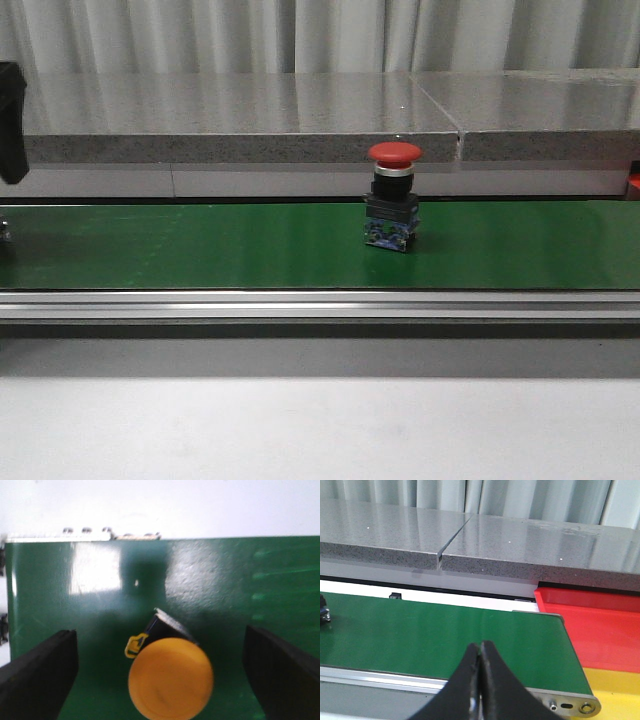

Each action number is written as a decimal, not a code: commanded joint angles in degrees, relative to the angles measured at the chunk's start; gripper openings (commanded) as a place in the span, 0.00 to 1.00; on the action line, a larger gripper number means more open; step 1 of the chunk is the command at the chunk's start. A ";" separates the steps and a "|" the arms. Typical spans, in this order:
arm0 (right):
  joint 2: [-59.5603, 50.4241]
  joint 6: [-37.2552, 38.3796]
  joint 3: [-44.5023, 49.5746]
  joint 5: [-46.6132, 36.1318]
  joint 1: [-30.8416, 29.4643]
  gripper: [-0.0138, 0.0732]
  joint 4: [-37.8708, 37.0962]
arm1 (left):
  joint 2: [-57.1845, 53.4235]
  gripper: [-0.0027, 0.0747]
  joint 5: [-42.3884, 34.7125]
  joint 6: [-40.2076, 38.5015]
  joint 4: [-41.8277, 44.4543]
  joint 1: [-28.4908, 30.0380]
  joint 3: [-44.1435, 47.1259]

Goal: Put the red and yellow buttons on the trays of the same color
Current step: 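Lower the yellow button onto the green belt and open the left gripper, then move the right gripper above the red button arriving on the belt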

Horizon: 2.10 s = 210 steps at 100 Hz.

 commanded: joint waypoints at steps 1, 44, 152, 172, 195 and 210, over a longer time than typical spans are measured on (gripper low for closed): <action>-0.98 0.03 -0.58 -4.91 -0.10 0.08 -0.55 | -4.54 0.87 -1.35 0.34 -0.64 -2.18 -3.91; -0.98 0.04 -0.58 -5.34 -0.10 0.08 -0.55 | -22.57 0.86 -11.73 0.58 -0.56 -7.91 2.22; 11.32 0.04 -23.35 14.90 -0.10 0.08 2.50 | -68.37 0.01 -34.09 -3.55 -0.59 -8.30 51.27; 28.85 0.04 -40.22 33.39 -0.10 0.08 2.50 | -68.37 0.01 -34.09 -3.55 -0.59 -8.30 51.27; 45.40 0.04 -47.79 32.64 -0.10 0.08 3.12 | -68.37 0.01 -34.09 -3.55 -0.59 -8.30 51.27; 51.36 0.04 -47.85 31.64 -0.10 0.18 3.45 | -68.37 0.01 -34.09 -3.55 -0.59 -8.30 51.27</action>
